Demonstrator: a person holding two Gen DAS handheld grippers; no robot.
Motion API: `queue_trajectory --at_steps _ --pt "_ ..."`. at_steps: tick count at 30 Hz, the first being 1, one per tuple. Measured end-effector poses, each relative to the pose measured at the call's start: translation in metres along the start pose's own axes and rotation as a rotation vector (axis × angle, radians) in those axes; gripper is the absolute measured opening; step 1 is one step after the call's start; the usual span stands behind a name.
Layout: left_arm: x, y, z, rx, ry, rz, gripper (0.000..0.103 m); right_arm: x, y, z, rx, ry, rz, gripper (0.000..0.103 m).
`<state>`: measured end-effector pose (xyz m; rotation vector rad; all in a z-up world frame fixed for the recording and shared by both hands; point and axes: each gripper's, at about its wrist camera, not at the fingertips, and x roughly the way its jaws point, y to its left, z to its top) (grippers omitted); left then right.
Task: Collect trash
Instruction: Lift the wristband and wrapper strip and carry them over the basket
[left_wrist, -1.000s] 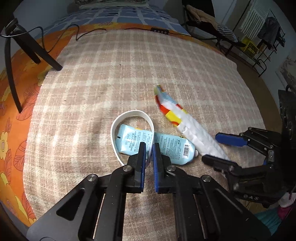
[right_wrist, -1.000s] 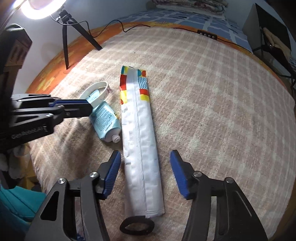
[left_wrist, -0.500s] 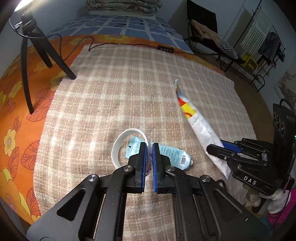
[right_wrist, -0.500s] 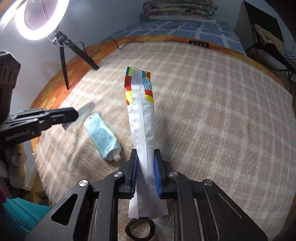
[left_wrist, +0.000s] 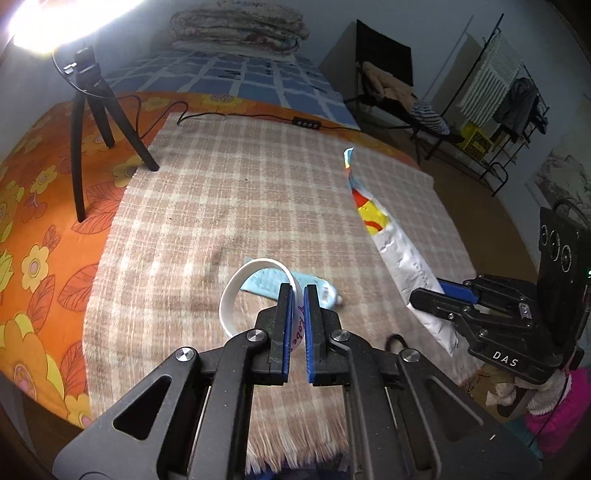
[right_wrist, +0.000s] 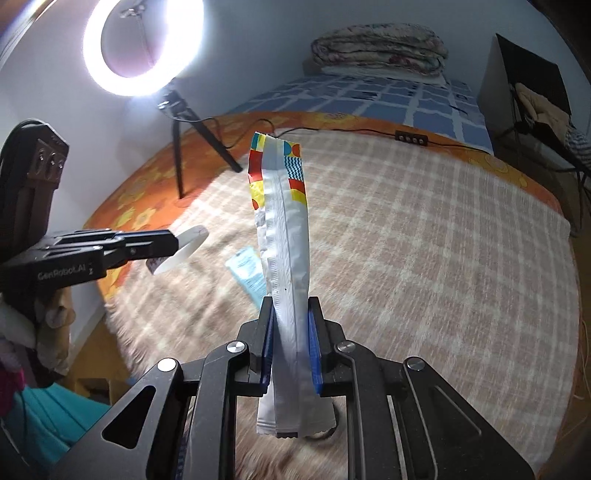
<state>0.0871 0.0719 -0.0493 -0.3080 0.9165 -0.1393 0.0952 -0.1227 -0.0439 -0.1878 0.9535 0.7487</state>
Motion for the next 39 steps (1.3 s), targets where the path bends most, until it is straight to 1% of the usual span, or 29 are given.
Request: queue_trajectory --at_steps 5,9,17,28,34,39 --pt "-0.023 -0.016 -0.025 0.031 -0.004 -0.028 0.004 -0.021 0.015 -0.017 -0.042 -0.002 0.008 0.014" --pt "-0.036 -0.029 -0.050 0.058 0.014 -0.051 0.004 -0.036 0.028 -0.040 -0.065 0.008 0.021 0.014" --pt "-0.056 -0.045 -0.099 0.070 0.056 -0.099 0.004 -0.061 0.051 -0.086 -0.121 0.031 0.014 0.014" --pt "-0.050 -0.054 -0.160 0.089 0.171 -0.135 0.004 -0.073 0.069 -0.148 -0.133 0.089 0.031 0.014" --pt "-0.044 -0.054 -0.186 0.091 0.228 -0.136 0.004 -0.068 0.079 -0.177 -0.147 0.134 0.030 0.014" --pt "-0.037 -0.054 -0.197 0.099 0.261 -0.136 0.004 -0.062 0.082 -0.192 -0.151 0.164 0.036 0.014"
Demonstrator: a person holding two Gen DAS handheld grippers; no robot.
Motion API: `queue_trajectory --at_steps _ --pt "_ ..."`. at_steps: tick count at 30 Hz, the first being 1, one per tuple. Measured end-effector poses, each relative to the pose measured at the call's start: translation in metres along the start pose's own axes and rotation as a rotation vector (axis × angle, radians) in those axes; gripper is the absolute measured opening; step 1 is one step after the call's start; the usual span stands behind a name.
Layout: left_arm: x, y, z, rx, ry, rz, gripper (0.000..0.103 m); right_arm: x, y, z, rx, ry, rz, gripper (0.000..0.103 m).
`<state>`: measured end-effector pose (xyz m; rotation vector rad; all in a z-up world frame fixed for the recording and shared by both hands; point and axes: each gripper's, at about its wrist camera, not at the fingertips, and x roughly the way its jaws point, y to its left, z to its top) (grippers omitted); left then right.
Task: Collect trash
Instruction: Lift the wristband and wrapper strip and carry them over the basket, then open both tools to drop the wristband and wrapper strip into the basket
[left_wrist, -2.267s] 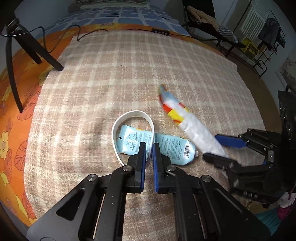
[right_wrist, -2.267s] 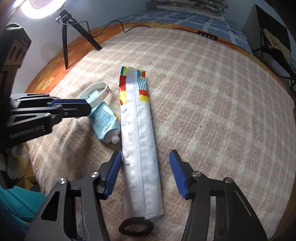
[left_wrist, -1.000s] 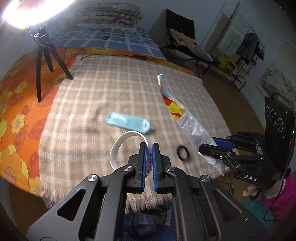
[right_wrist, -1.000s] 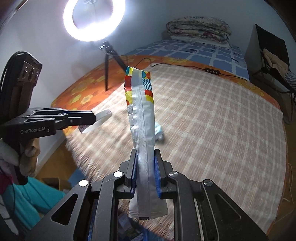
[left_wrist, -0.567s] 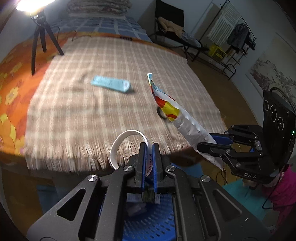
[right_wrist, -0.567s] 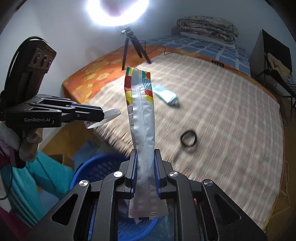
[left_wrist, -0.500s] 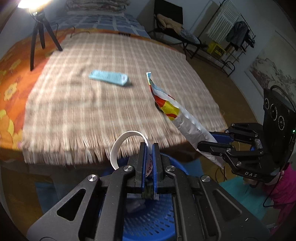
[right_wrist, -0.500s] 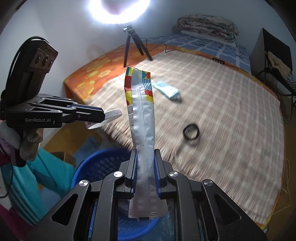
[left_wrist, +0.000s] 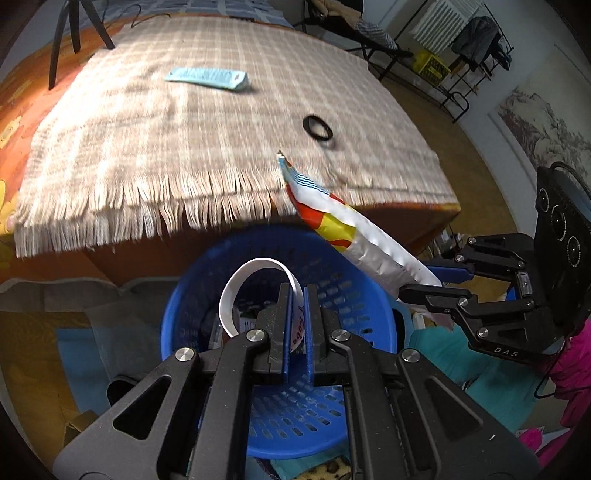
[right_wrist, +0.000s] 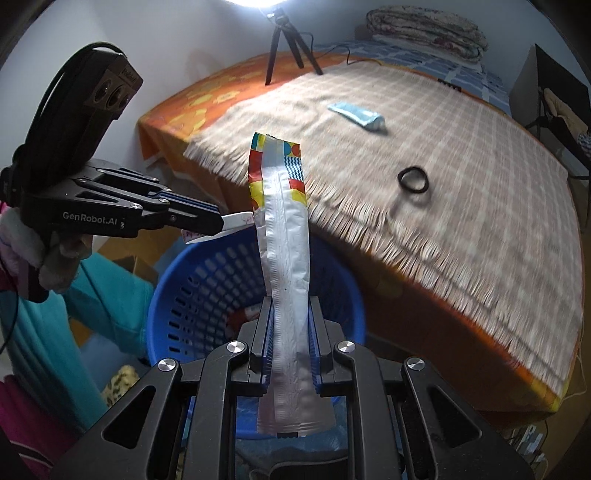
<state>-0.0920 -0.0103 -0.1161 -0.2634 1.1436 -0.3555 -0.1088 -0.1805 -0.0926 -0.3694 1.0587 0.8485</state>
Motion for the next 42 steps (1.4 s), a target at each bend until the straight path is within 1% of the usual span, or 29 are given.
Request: queue_trajectory --at_steps 9,22,30,39,41,42 --pt "0.017 -0.001 -0.015 0.007 0.051 -0.002 0.004 0.013 0.006 -0.007 -0.005 0.040 0.010 0.014" --pt "0.041 0.003 -0.035 0.010 0.125 0.015 0.004 0.034 0.005 -0.011 0.001 0.107 0.023 0.015" --pt "0.051 0.003 -0.039 0.007 0.156 0.019 0.004 0.043 0.003 -0.016 0.007 0.133 0.028 0.015" --pt "0.061 0.001 -0.035 -0.003 0.178 0.039 0.004 0.047 0.002 -0.015 0.007 0.148 0.027 0.016" --pt "0.063 0.000 -0.033 -0.009 0.181 0.045 0.010 0.048 0.002 -0.016 0.009 0.152 0.024 0.016" --pt "0.064 0.001 -0.033 -0.010 0.180 0.045 0.020 0.049 0.002 -0.016 0.010 0.154 0.021 0.018"
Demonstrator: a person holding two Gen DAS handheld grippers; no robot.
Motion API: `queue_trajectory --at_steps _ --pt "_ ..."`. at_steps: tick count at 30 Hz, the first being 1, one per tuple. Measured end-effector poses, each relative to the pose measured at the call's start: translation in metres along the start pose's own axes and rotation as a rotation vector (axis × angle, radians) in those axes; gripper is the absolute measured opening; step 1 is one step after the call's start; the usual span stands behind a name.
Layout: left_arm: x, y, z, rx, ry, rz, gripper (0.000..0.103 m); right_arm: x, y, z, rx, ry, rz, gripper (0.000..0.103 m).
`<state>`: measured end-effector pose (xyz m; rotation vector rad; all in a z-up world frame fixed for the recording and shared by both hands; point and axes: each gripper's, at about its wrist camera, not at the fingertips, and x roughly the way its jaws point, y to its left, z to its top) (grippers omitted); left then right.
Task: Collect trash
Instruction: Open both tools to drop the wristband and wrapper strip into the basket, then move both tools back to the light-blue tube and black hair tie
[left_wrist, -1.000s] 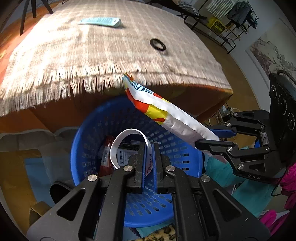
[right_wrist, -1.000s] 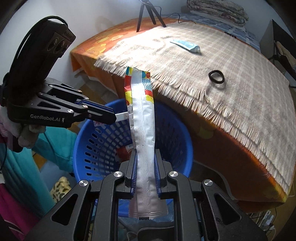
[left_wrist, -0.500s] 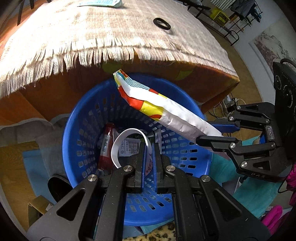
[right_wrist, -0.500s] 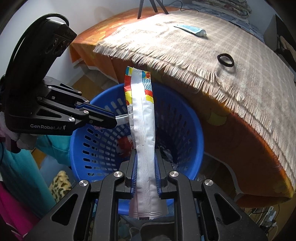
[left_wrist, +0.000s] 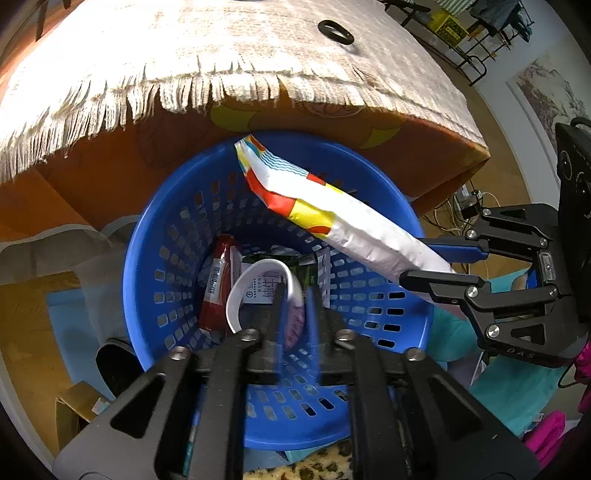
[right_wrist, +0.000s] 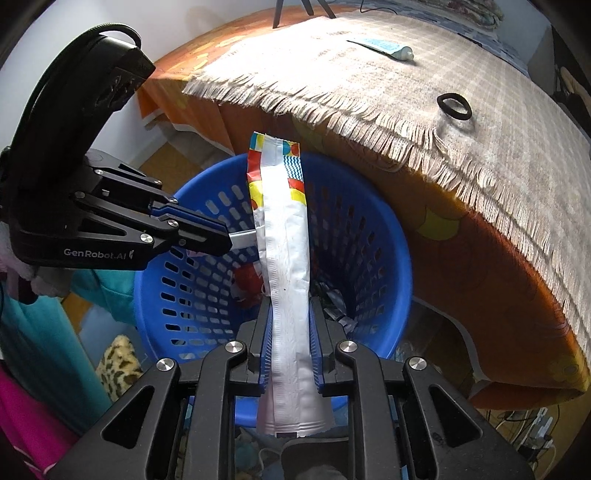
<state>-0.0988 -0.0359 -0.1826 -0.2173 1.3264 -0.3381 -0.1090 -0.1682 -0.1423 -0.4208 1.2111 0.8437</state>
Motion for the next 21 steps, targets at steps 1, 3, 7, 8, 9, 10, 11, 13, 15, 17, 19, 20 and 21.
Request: queue_trajectory --at_steps 1,3,7,8,9,10,11,13,15,17,19,20,21 --pt "0.000 0.000 0.001 -0.001 -0.005 0.002 0.033 0.001 0.000 0.000 0.001 0.002 -0.003 0.020" --pt "-0.002 0.000 0.000 -0.001 -0.017 0.006 0.042 0.002 -0.001 0.000 0.006 0.004 -0.007 0.036" --pt "-0.003 0.000 0.001 0.000 -0.022 0.013 0.042 0.000 -0.002 0.001 0.006 -0.002 -0.006 0.044" --pt "-0.003 0.001 0.001 -0.001 -0.021 0.014 0.042 0.000 -0.002 0.001 0.005 -0.001 -0.010 0.044" --pt "-0.003 0.001 0.001 -0.002 -0.021 0.016 0.042 0.000 -0.003 0.001 0.006 0.000 -0.016 0.044" --pt "-0.004 0.002 0.000 -0.003 -0.022 0.017 0.042 0.000 -0.003 0.001 0.006 0.001 -0.018 0.044" --pt "-0.004 0.003 0.001 -0.003 -0.022 0.018 0.042 0.000 -0.003 0.002 0.008 0.002 -0.020 0.046" --pt "-0.006 0.004 0.001 -0.003 -0.024 0.022 0.042 0.000 -0.005 0.002 0.014 0.003 -0.026 0.050" --pt "-0.006 0.004 0.001 -0.008 -0.026 0.027 0.044 -0.002 -0.006 0.002 0.018 -0.001 -0.032 0.055" --pt "-0.007 0.006 0.003 -0.015 -0.030 0.030 0.053 -0.003 -0.007 0.003 0.022 -0.003 -0.041 0.056" --pt "-0.011 0.007 0.007 -0.017 -0.038 0.035 0.053 -0.006 -0.008 0.004 0.027 -0.008 -0.051 0.058" --pt "-0.013 0.008 0.011 -0.016 -0.042 0.038 0.053 -0.007 -0.008 0.004 0.030 -0.012 -0.056 0.061" --pt "-0.015 0.009 0.015 -0.016 -0.047 0.043 0.053 -0.009 -0.010 0.006 0.035 -0.019 -0.062 0.063"
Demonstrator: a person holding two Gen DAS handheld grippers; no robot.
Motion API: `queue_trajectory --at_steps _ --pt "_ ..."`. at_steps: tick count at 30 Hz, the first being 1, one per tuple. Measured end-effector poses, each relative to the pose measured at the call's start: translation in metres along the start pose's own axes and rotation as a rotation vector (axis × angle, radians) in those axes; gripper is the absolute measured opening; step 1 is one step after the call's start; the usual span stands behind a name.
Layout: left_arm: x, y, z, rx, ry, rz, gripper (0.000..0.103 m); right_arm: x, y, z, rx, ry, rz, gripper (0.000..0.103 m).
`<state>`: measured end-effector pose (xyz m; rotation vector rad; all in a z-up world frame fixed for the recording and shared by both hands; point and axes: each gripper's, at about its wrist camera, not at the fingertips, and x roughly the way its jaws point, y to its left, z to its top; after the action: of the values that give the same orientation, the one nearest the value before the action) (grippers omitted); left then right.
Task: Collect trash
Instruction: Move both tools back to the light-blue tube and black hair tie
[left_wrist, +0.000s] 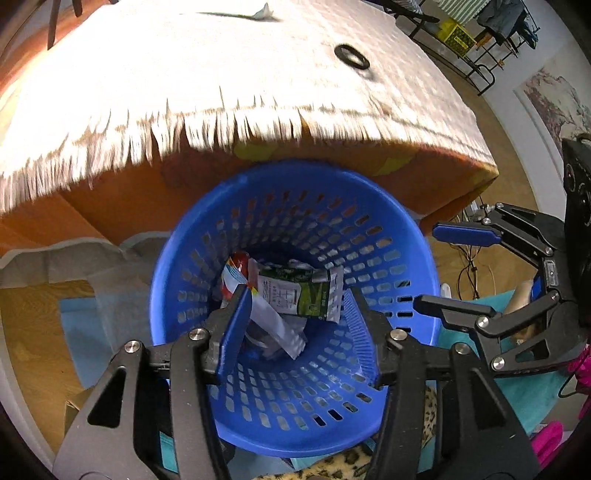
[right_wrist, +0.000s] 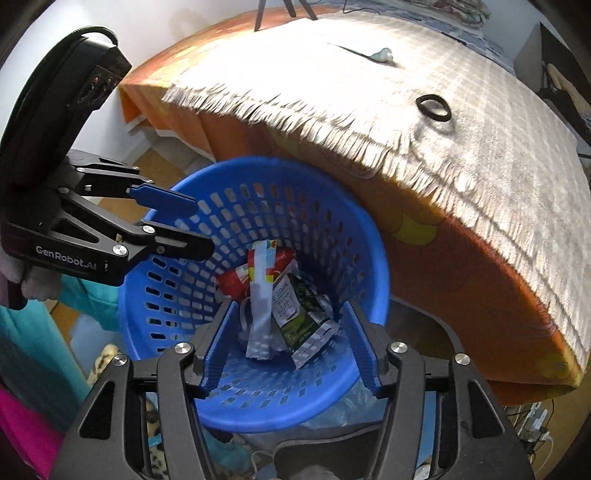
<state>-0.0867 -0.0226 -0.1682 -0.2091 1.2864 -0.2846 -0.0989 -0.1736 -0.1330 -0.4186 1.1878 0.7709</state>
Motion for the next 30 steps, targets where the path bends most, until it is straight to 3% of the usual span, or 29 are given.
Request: queue_trajectory --at_steps 10,16,21,30 --pt "-0.034 0.002 0.066 0.048 -0.103 0.042 0.059 -0.026 -0.022 0.026 0.055 -0.076 -0.031 0.067" --pt "-0.045 0.012 0.127 0.085 -0.148 0.050 0.059 -0.033 -0.039 0.049 0.061 -0.109 -0.063 0.067" --pt "-0.042 0.031 0.184 0.095 -0.173 0.044 0.059 -0.028 -0.064 0.072 0.096 -0.113 -0.064 0.067" --pt "-0.020 0.058 0.260 0.083 -0.168 0.001 0.059 -0.012 -0.093 0.100 0.169 -0.111 -0.035 0.067"
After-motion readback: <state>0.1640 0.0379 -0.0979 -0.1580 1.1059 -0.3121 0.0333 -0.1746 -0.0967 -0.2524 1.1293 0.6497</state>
